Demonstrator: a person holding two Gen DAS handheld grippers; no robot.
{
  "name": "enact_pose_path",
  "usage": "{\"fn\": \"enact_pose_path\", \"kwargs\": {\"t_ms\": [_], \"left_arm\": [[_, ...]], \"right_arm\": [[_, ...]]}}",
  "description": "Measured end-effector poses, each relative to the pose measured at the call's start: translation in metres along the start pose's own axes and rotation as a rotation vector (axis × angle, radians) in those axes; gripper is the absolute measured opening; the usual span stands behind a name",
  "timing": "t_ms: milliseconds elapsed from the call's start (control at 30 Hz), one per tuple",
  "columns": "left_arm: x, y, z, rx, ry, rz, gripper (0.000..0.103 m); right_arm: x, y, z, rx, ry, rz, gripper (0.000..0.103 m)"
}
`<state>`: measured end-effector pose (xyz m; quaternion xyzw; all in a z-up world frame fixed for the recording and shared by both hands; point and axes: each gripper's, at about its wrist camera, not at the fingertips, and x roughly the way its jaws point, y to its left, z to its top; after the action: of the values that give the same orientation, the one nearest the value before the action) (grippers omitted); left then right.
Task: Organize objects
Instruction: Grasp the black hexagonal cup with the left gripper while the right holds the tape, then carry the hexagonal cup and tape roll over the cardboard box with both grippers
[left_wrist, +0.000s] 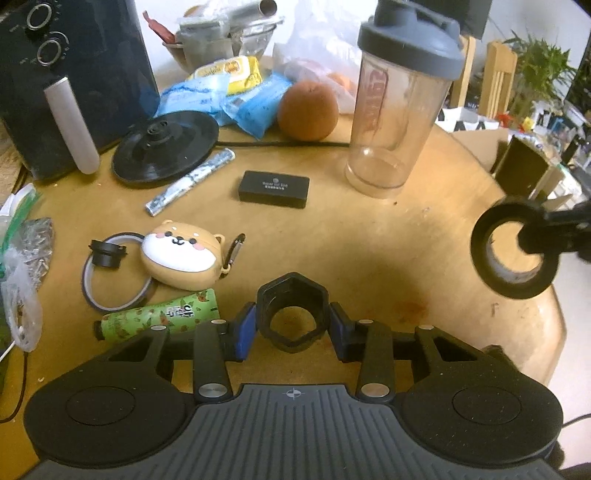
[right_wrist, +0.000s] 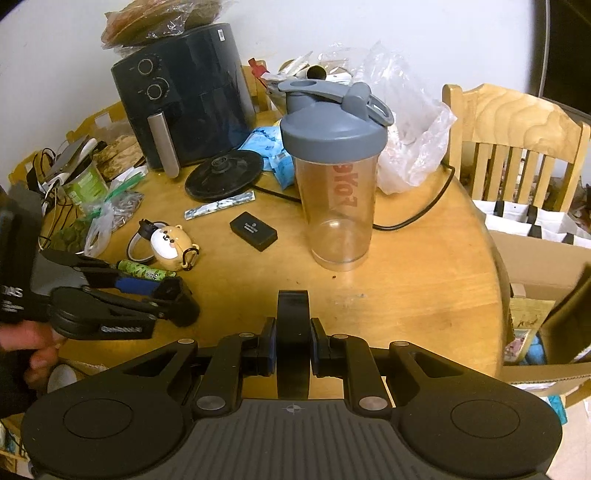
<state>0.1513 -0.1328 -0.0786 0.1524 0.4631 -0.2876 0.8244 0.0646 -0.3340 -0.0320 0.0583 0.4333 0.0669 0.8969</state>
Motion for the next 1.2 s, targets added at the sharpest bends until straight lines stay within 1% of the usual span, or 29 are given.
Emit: {"fn": "enact_pose_path", "kwargs": {"t_ms": [200, 533, 667, 833, 967, 1200], "left_arm": [[-0.027, 0.002, -0.001, -0.032, -0.042, -0.01, 0.04], [-0.079, 0.012, -0.007, -0.132, -0.129, -0.018, 0.04], [-0.1, 0.016, -0.013, -0.173, -0.152, -0.018, 0.04], [-0.116, 0.018, -0.026, -0.219, -0.153, -0.024, 0.04], [-0.125, 0.019, -0.044, -0.274, -0.135, -0.025, 0.04], [-0.141, 0.017, -0.064, -0.332, -0.127, -0.023, 0.04]], "right_arm": [[-0.001, 0.005, 0.004, 0.017, -0.003, 0.05, 0.02], [-0.008, 0.024, 0.025, -0.041, -0.033, 0.135, 0.02], [-0.017, 0.032, 0.032, -0.068, -0.048, 0.179, 0.02], [-0.024, 0.039, 0.037, -0.092, -0.047, 0.241, 0.02], [-0.024, 0.044, 0.036, -0.105, -0.029, 0.286, 0.02], [-0.02, 0.054, 0.034, -0.153, 0.005, 0.352, 0.02]]}}
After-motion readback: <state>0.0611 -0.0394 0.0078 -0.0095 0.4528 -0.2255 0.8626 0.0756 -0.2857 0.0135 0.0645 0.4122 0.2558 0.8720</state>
